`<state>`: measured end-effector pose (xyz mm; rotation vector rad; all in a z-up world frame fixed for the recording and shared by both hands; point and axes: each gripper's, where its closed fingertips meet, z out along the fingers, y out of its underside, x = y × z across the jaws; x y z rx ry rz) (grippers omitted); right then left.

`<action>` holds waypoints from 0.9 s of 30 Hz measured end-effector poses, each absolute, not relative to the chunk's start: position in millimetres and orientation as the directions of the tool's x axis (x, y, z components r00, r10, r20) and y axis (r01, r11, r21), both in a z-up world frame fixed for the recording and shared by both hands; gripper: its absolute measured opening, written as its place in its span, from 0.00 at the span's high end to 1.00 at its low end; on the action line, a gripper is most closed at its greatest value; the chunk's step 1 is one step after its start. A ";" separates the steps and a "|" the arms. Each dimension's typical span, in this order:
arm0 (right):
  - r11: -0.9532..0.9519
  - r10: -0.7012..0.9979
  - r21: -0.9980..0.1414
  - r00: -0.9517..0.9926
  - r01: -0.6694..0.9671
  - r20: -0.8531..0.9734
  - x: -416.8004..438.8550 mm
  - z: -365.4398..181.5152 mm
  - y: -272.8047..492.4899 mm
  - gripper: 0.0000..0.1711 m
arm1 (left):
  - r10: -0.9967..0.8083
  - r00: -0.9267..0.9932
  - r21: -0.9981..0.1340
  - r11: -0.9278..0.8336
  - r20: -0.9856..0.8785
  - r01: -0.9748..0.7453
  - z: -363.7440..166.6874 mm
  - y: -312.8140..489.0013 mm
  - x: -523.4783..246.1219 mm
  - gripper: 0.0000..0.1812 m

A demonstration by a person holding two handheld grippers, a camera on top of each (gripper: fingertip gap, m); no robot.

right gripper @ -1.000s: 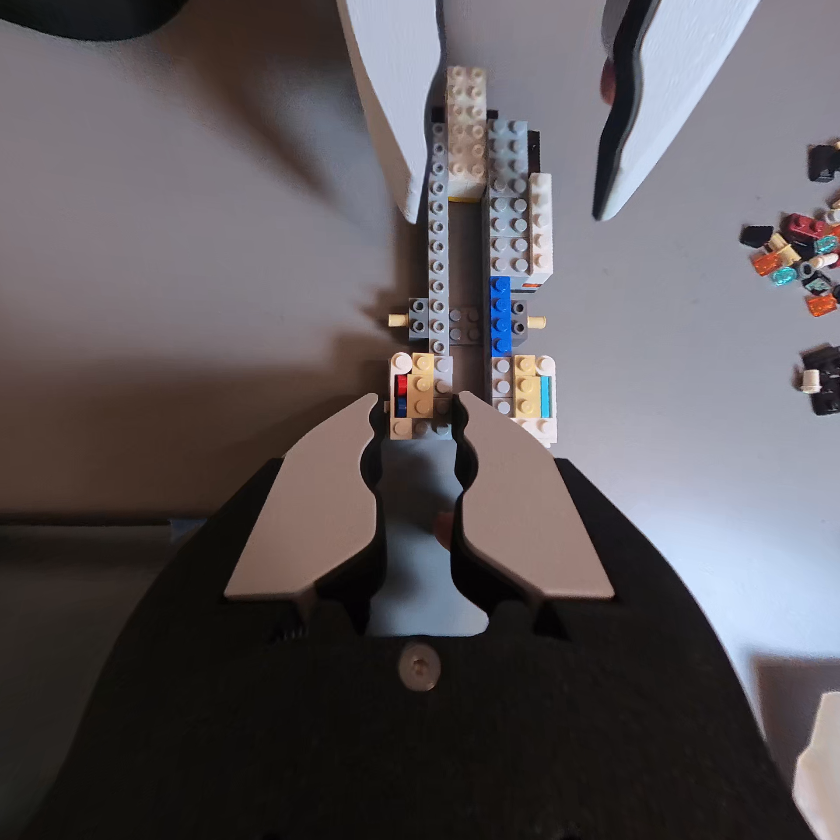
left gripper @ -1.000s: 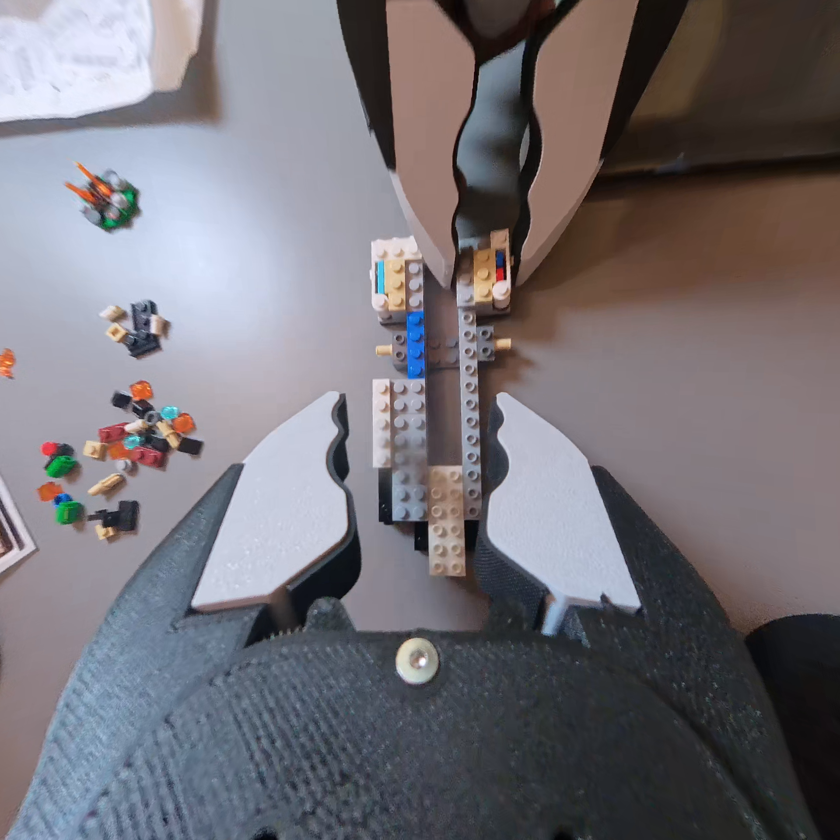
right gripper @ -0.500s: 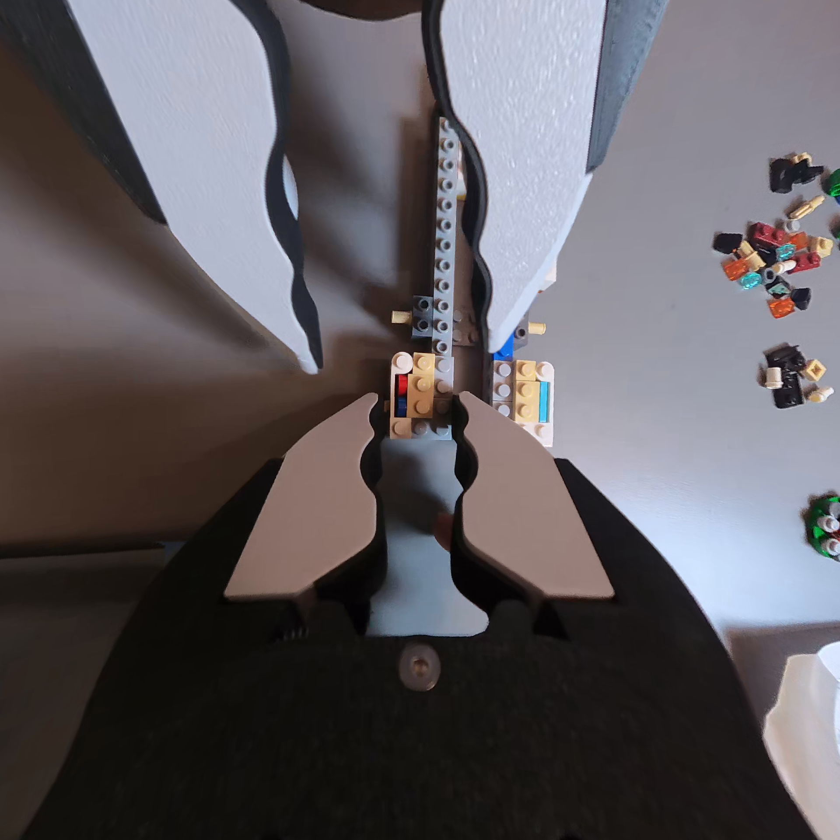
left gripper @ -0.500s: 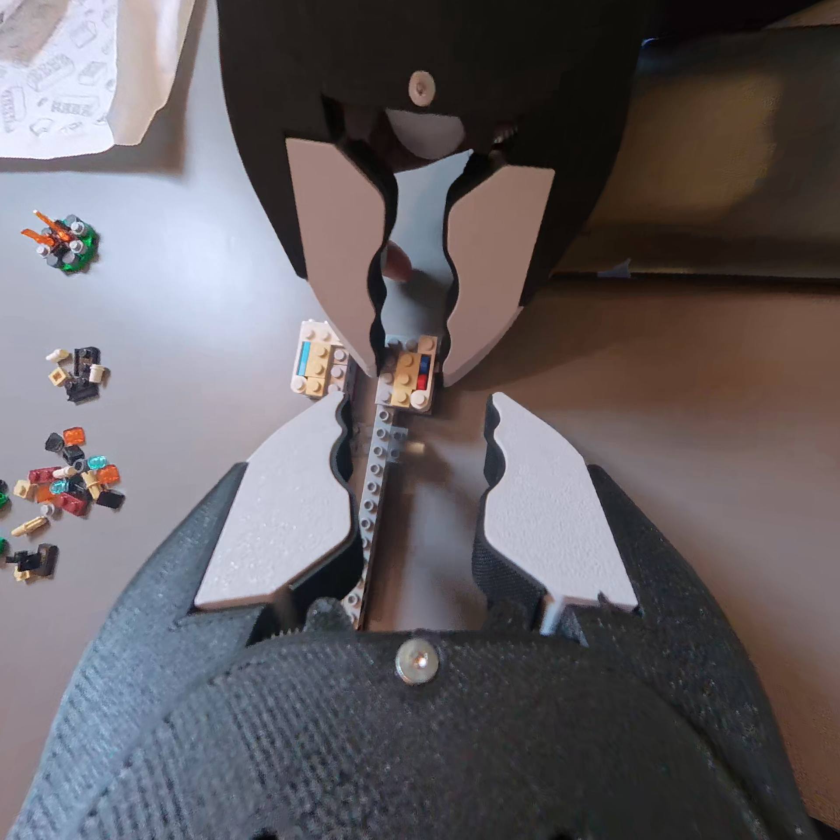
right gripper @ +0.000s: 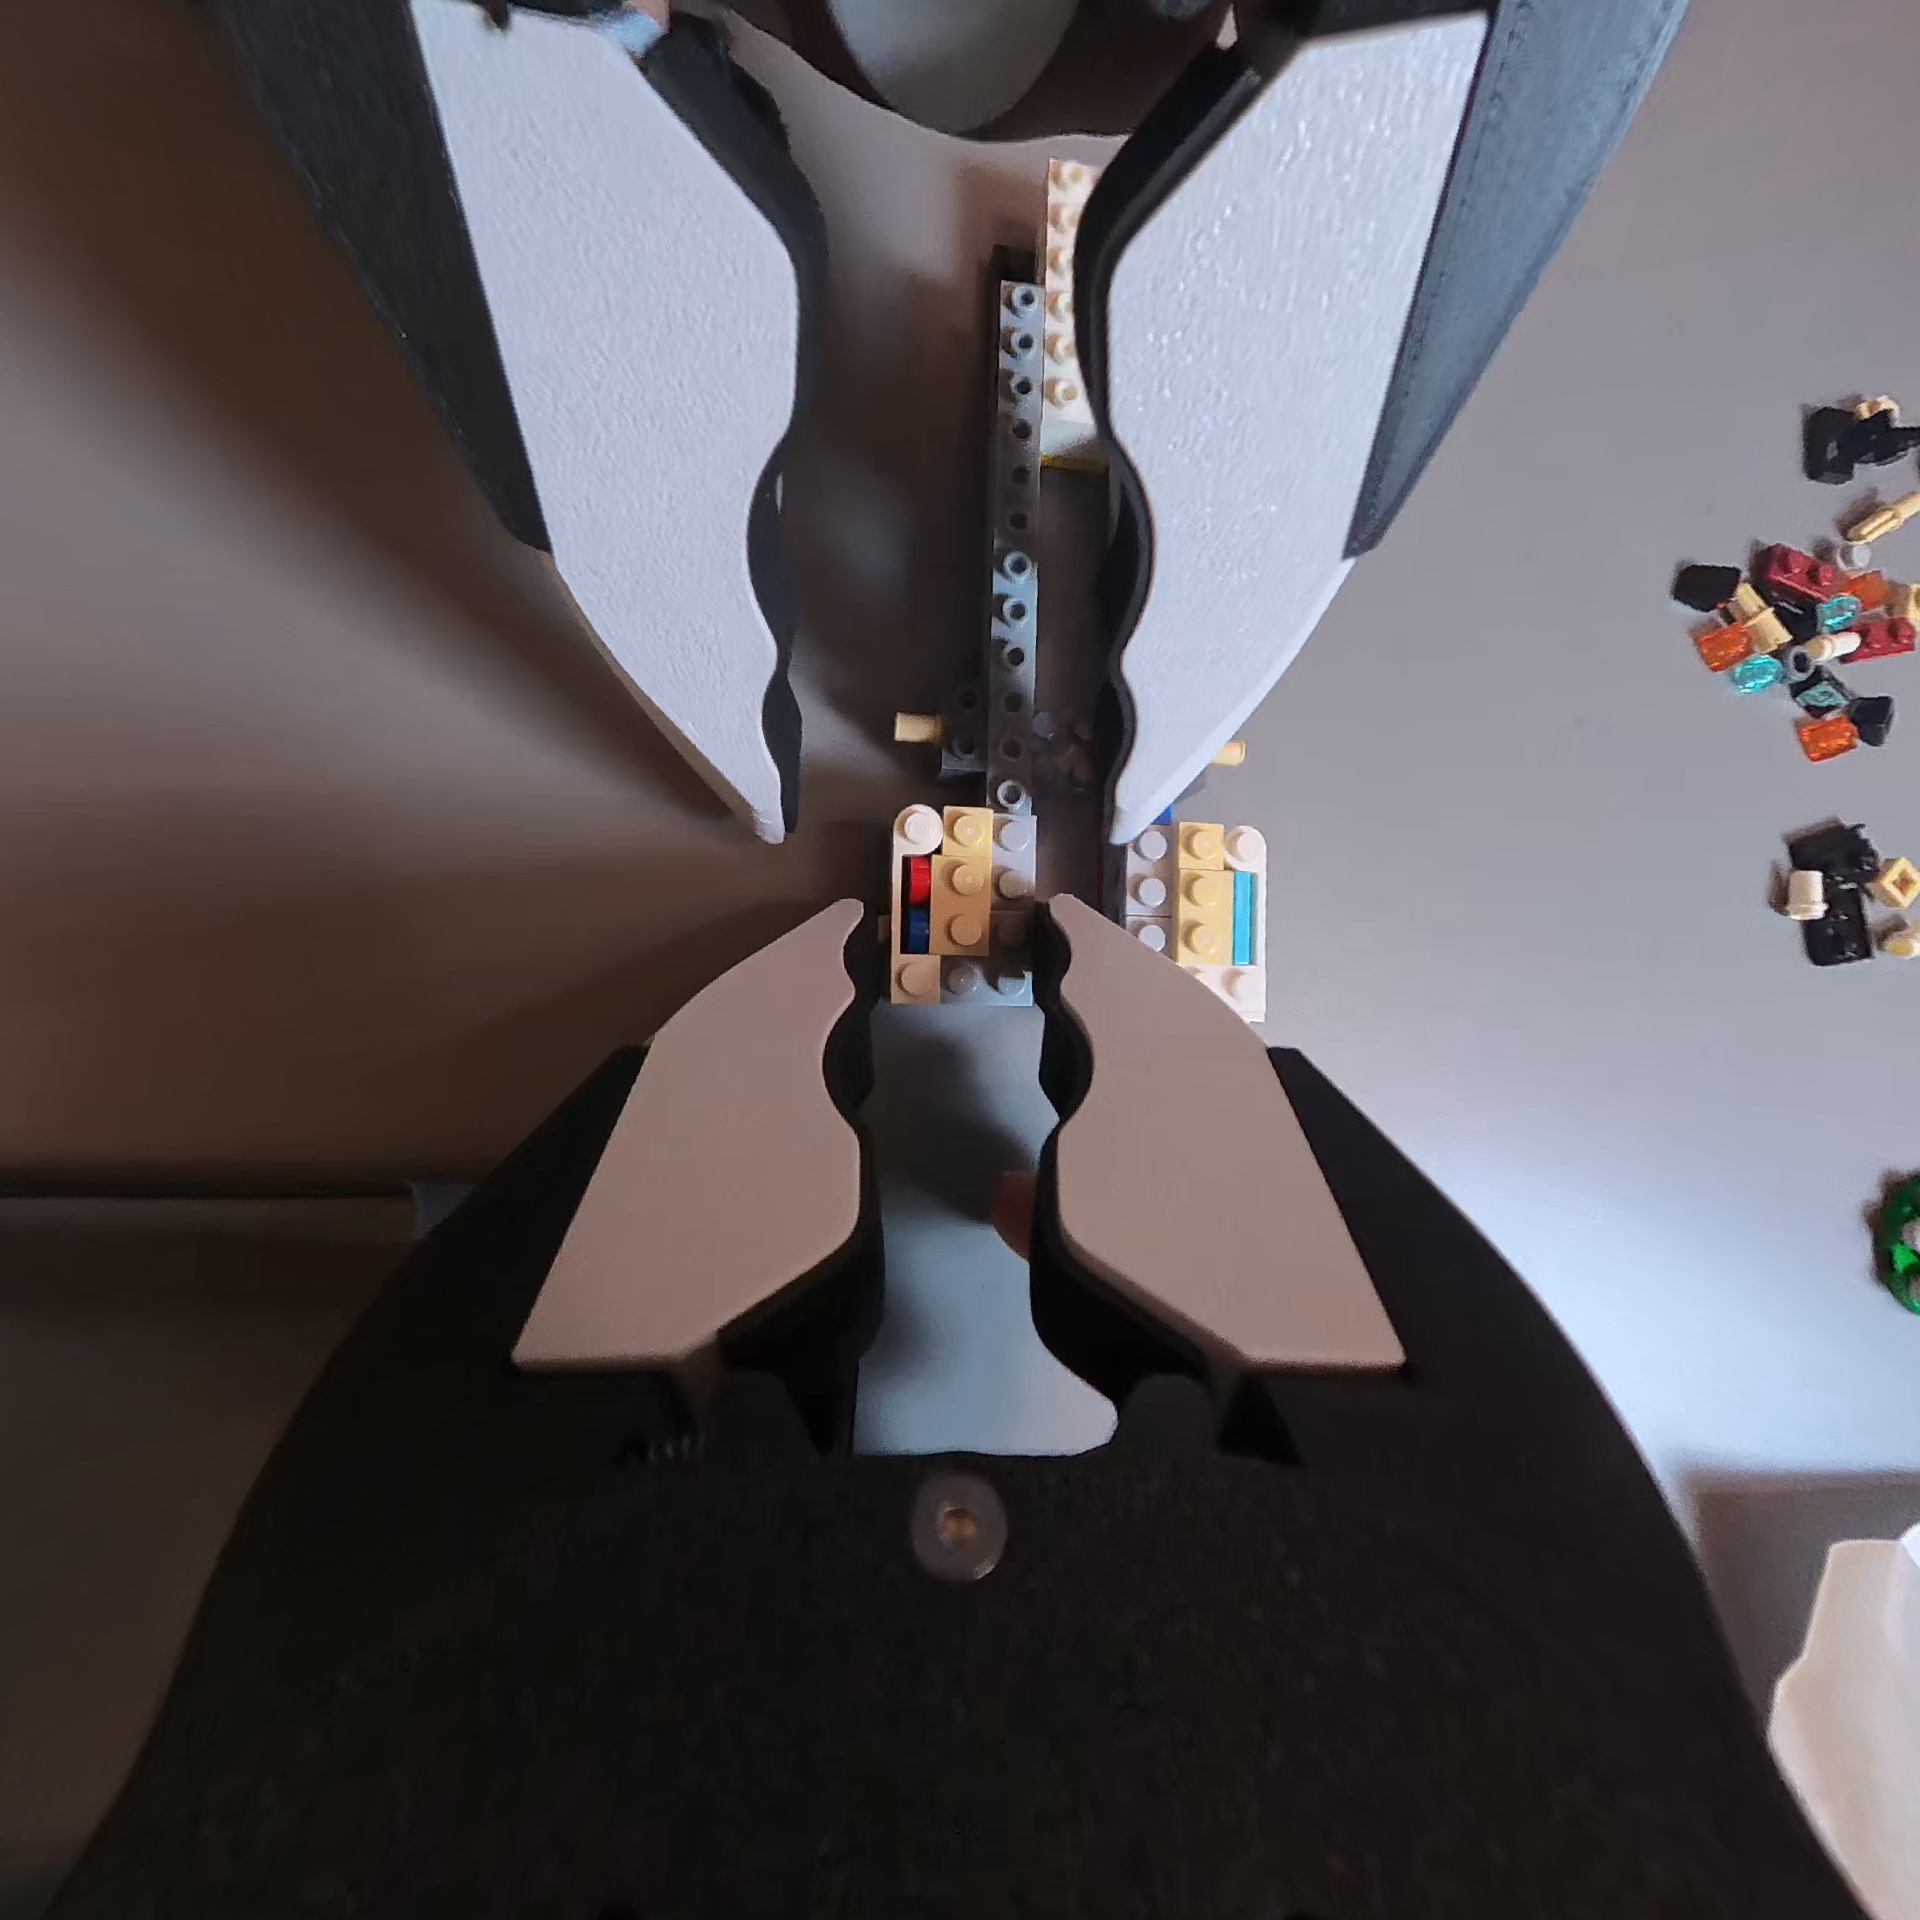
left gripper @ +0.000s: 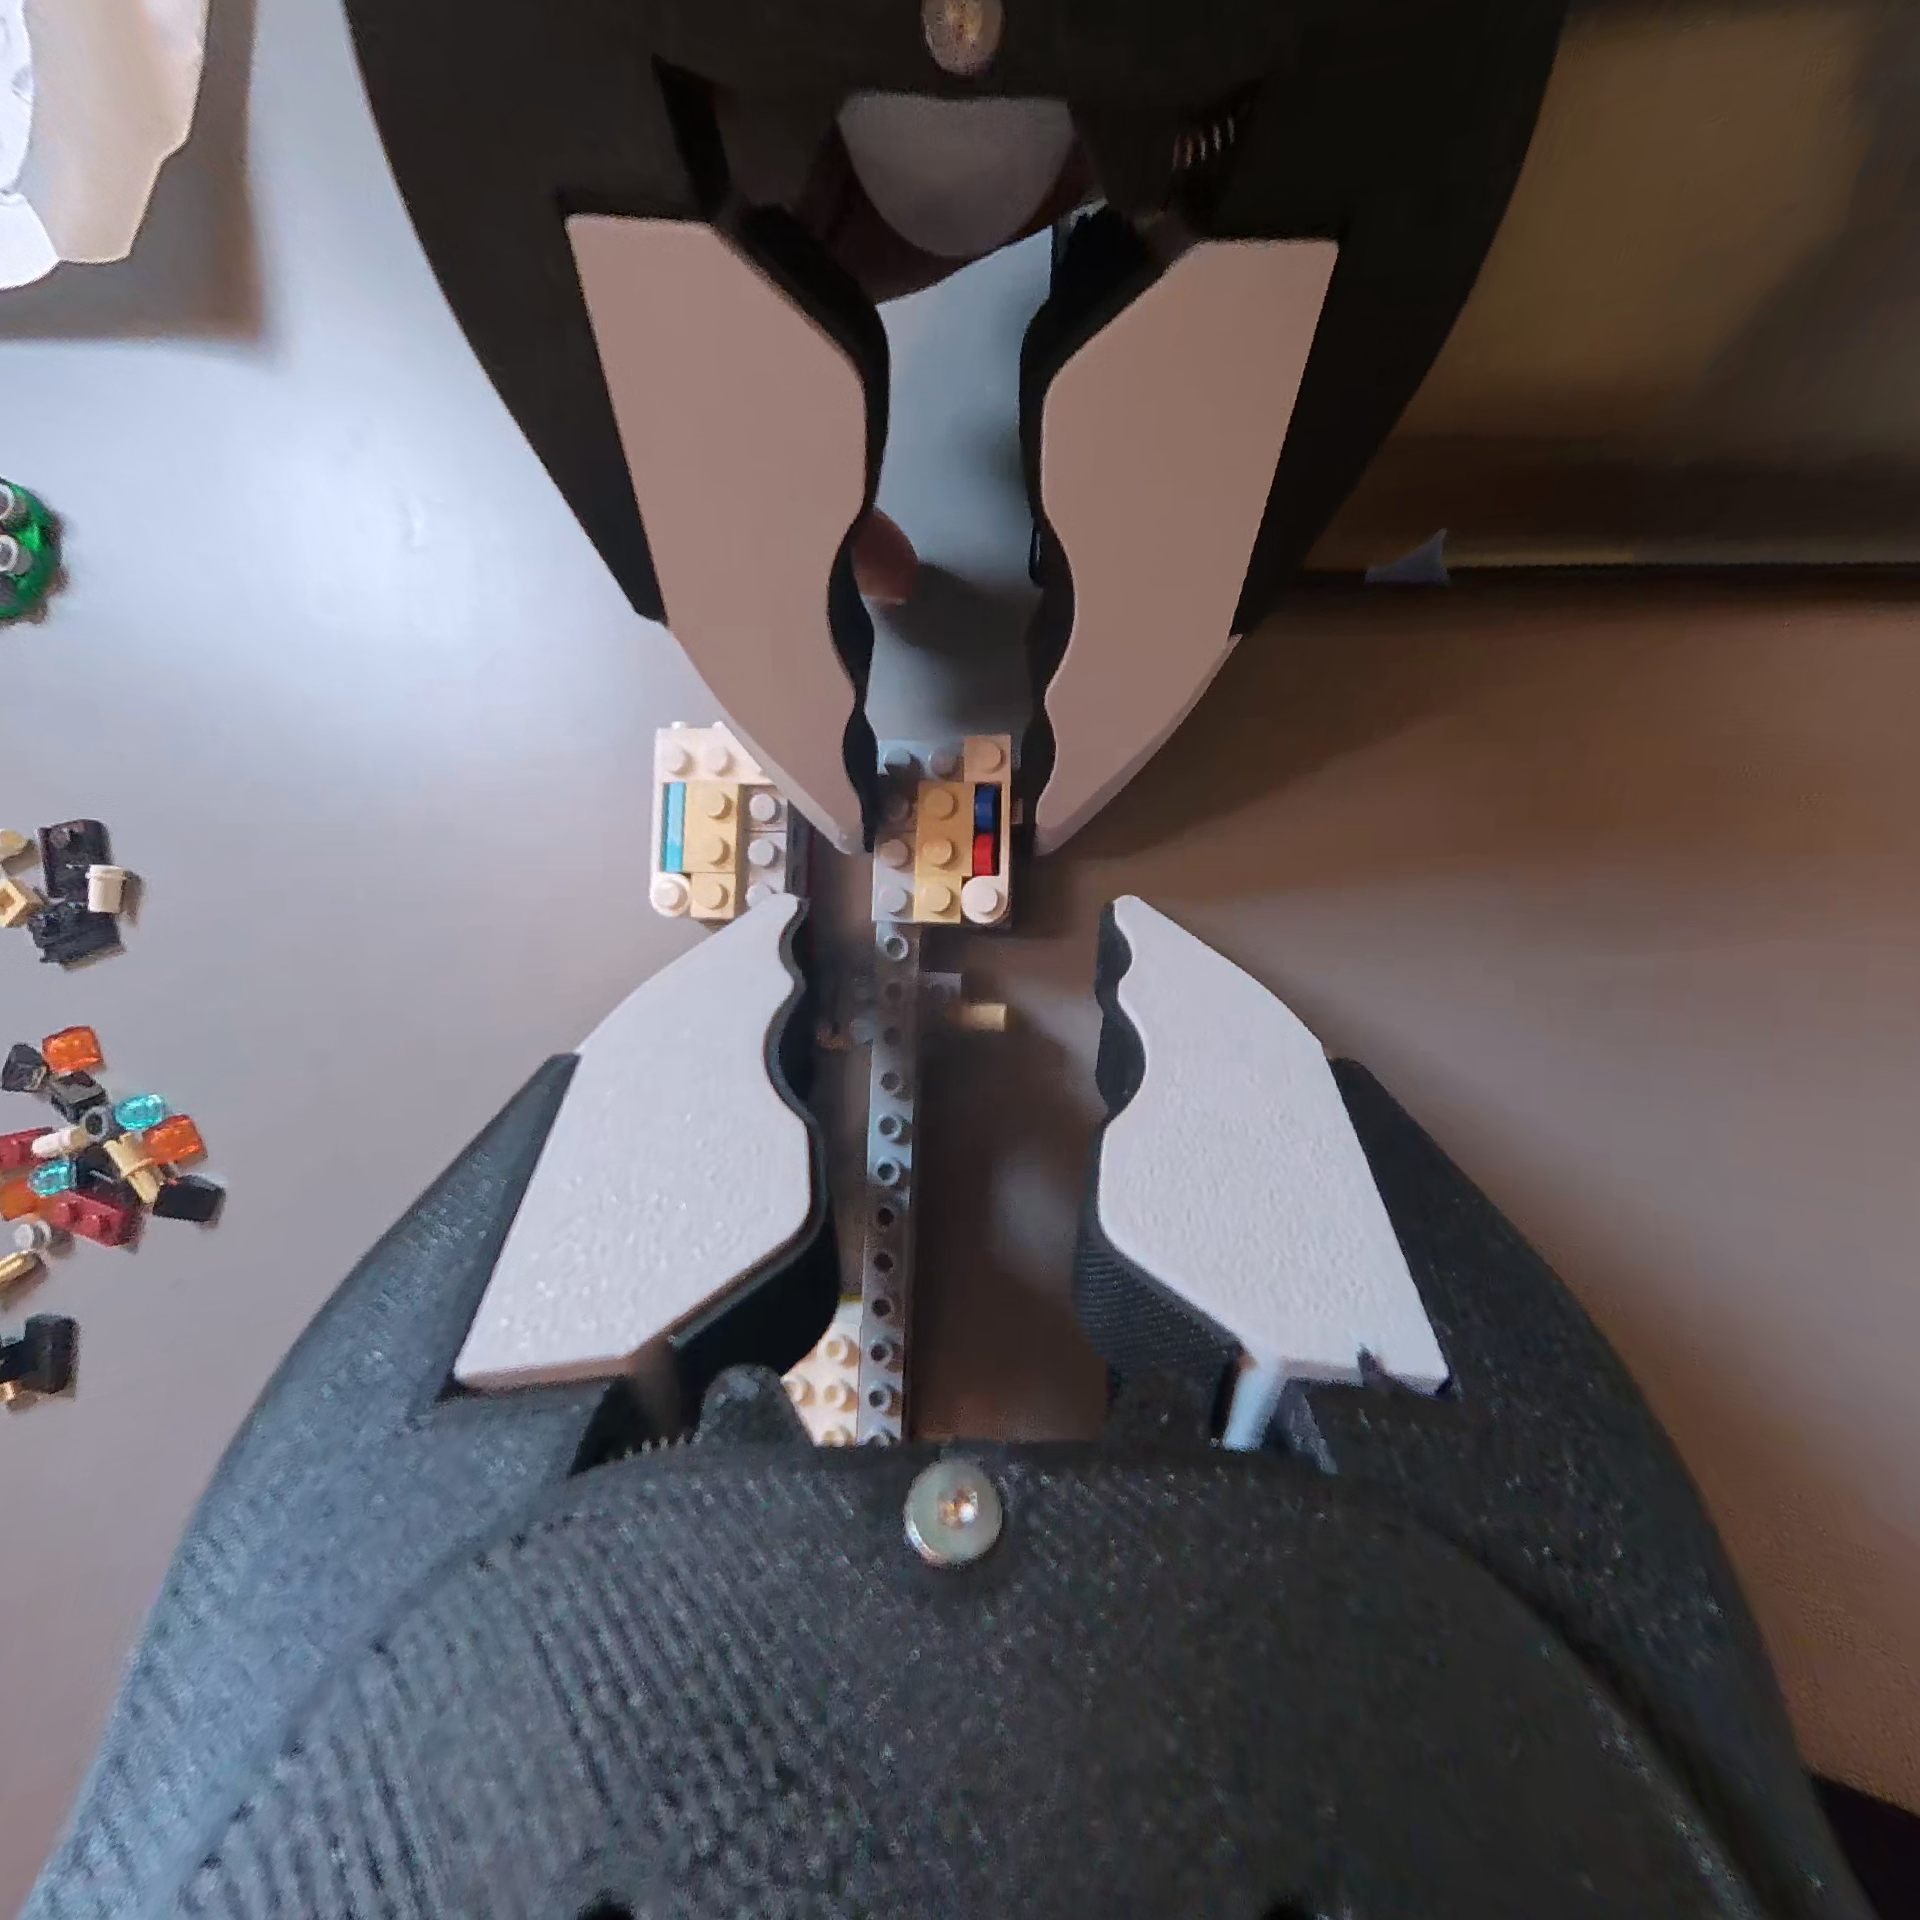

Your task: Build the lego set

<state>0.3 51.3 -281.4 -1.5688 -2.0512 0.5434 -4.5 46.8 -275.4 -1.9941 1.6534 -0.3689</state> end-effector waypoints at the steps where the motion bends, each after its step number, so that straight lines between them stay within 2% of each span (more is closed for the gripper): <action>1: 0.256 0.966 -0.586 -0.213 0.768 0.144 0.4 -281.4 51.3 0.84 | -0.971 0.208 -0.537 -0.113 -0.119 -0.836 -277.9 46.2 -5.2 0.72; 15: 0.263 0.964 -0.592 -0.232 0.762 0.130 2.6 -280.9 49.5 0.84 | -0.971 0.202 -0.566 -0.096 -0.128 -0.819 -281.8 47.4 2.3 0.83; 22: 0.260 0.965 -0.593 -0.232 0.762 0.125 2.3 -280.7 49.6 0.84 | -0.970 0.218 -0.574 -0.118 -0.108 -0.810 -282.0 47.8 0.7 0.83; 27: 0.249 0.967 -0.598 -0.224 0.761 0.118 2.6 -280.2 50.1 0.84 | -0.964 0.237 -0.576 -0.124 -0.125 -0.808 -276.9 49.3 -8.6 0.78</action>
